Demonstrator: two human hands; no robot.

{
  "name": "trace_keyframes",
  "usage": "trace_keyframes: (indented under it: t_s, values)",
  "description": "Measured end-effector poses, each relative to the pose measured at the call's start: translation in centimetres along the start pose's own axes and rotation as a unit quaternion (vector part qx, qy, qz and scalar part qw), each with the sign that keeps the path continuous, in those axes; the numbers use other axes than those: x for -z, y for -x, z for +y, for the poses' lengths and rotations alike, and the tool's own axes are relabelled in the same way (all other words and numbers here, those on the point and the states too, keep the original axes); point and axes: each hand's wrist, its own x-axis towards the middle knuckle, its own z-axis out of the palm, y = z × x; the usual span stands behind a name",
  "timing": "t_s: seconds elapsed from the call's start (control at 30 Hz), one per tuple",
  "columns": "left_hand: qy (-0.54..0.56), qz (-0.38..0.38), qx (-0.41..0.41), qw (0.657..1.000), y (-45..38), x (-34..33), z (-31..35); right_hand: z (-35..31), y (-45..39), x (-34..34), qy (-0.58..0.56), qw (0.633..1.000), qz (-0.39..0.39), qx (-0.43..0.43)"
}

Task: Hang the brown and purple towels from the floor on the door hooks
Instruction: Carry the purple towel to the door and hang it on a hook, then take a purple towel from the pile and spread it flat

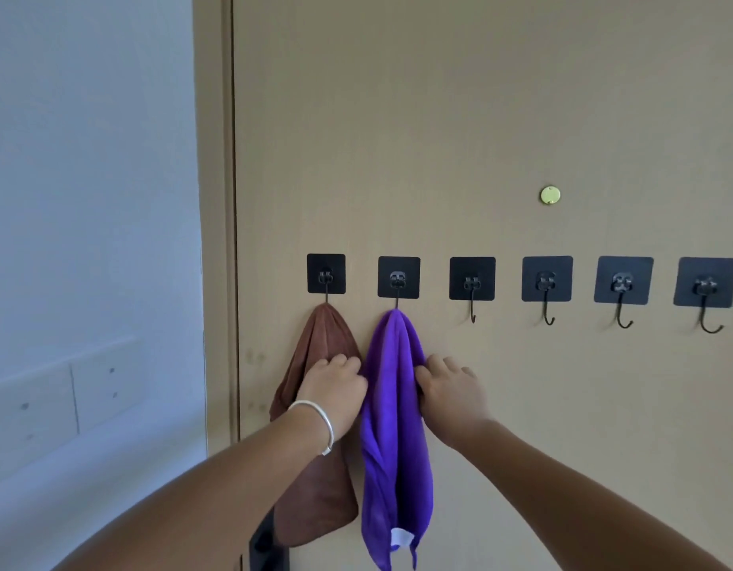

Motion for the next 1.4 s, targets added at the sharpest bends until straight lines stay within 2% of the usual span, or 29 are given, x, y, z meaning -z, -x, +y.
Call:
trace_keyframes:
  t_s: [0.13, 0.23, 0.3, 0.4, 0.53, 0.67, 0.87, 0.97, 1.17, 1.4]
  values:
    - [0.064, 0.120, 0.041, 0.990, 0.0, 1.6, -0.6, 0.4, 0.7, 1.1, -0.034, 0.998, 0.052, -0.013]
    - [0.072, 0.201, 0.024, 0.977, 0.0, 2.2, 0.6, 0.7, 1.8, 2.4, -0.064, 0.989, 0.122, -0.050]
    - [0.074, 0.200, 0.002, 0.977, -0.5, 2.6, 1.8, 1.2, 2.7, 3.2, -0.073, 0.984, 0.151, -0.058]
    - [0.095, 0.198, -0.027, 0.975, -1.9, 3.7, 3.8, 2.6, 4.4, 5.0, -0.051, 0.986, 0.137, -0.084]
    - [0.180, 0.227, -0.054, 0.956, -2.7, 6.2, 7.6, 4.6, 8.5, 7.9, 0.005, 0.976, 0.110, -0.188]
    - [0.268, 0.251, -0.124, 0.922, -0.4, 8.2, 11.7, 4.4, 15.5, 11.6, 0.050, 0.949, 0.087, -0.298]
    - [0.325, 0.221, -0.254, 0.884, 4.3, 10.4, 17.1, 0.8, 25.3, 18.1, 0.134, 0.895, 0.078, -0.418]
    - [0.378, 0.205, -0.337, 0.838, 7.6, 12.8, 20.6, -1.6, 30.3, 21.4, 0.193, 0.857, 0.056, -0.475]
    - [0.467, 0.173, -0.469, 0.729, 16.0, 17.7, 26.6, -7.8, 39.7, 28.6, 0.277, 0.746, 0.047, -0.604]
    - [0.517, 0.204, -0.573, 0.603, 26.4, 26.0, 30.0, -15.7, 48.7, 36.8, 0.359, 0.641, 0.075, -0.674]
